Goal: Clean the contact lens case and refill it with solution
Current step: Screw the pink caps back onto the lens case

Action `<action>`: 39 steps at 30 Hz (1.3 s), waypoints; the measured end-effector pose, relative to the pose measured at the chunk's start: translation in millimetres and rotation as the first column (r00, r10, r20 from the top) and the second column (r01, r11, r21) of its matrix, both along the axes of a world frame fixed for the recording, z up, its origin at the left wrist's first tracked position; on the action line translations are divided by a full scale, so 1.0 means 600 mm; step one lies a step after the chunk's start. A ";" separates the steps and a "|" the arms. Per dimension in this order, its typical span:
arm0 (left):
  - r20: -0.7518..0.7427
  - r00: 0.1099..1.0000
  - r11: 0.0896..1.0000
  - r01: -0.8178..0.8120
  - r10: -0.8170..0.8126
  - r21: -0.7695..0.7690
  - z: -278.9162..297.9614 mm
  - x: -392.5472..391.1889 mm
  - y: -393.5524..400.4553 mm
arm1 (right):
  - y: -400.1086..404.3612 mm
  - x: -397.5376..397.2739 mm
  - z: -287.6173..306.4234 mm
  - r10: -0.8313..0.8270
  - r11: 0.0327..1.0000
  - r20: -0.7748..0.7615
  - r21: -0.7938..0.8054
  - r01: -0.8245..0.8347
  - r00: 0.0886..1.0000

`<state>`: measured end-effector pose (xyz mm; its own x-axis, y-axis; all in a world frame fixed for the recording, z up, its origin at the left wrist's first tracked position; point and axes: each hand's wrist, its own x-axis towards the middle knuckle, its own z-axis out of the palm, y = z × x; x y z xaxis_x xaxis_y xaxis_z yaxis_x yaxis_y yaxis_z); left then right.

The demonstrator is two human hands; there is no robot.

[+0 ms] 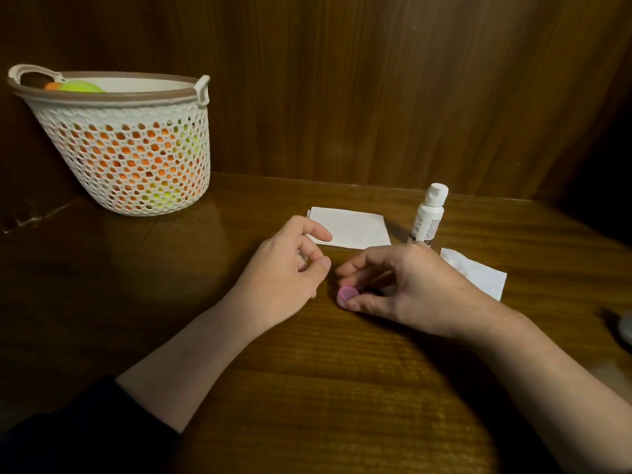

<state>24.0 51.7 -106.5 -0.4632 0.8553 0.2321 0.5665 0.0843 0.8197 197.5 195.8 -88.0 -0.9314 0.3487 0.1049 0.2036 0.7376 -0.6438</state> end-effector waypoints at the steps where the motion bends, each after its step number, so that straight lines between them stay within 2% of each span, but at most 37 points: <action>1: -0.004 1.000 1.000 0.001 -0.001 0.003 0.000 0.000 0.000 | 0.000 0.000 -0.001 0.003 1.000 0.000 0.004 -0.003 1.000; 6: -0.004 1.000 1.000 0.007 -0.007 0.001 0.000 0.000 0.000 | -0.001 0.002 0.001 0.015 0.999 0.013 0.030 -0.015 1.000; 10: -0.005 1.000 1.000 0.008 -0.008 -0.005 -0.001 0.001 0.000 | -0.003 0.001 0.003 0.029 0.993 0.034 0.114 -0.033 0.999; 20: -0.012 1.000 1.000 0.017 -0.017 -0.010 -0.001 0.000 0.000 | -0.005 0.001 0.006 0.100 0.984 0.012 0.147 -0.101 0.995; 30: -0.032 0.999 1.000 0.000 0.000 -0.007 0.003 0.001 -0.002 | 0.002 0.002 0.001 0.075 0.989 0.017 0.126 -0.077 0.997; 34: -0.063 0.998 1.000 -0.017 0.018 0.015 0.004 0.002 -0.005 | 0.018 0.012 0.006 0.036 0.995 0.091 0.092 -0.045 0.995; 39: -0.165 0.980 0.993 0.110 -0.115 -0.038 0.004 0.010 -0.011 | 0.036 0.023 0.008 0.000 0.999 0.137 0.047 -0.006 0.991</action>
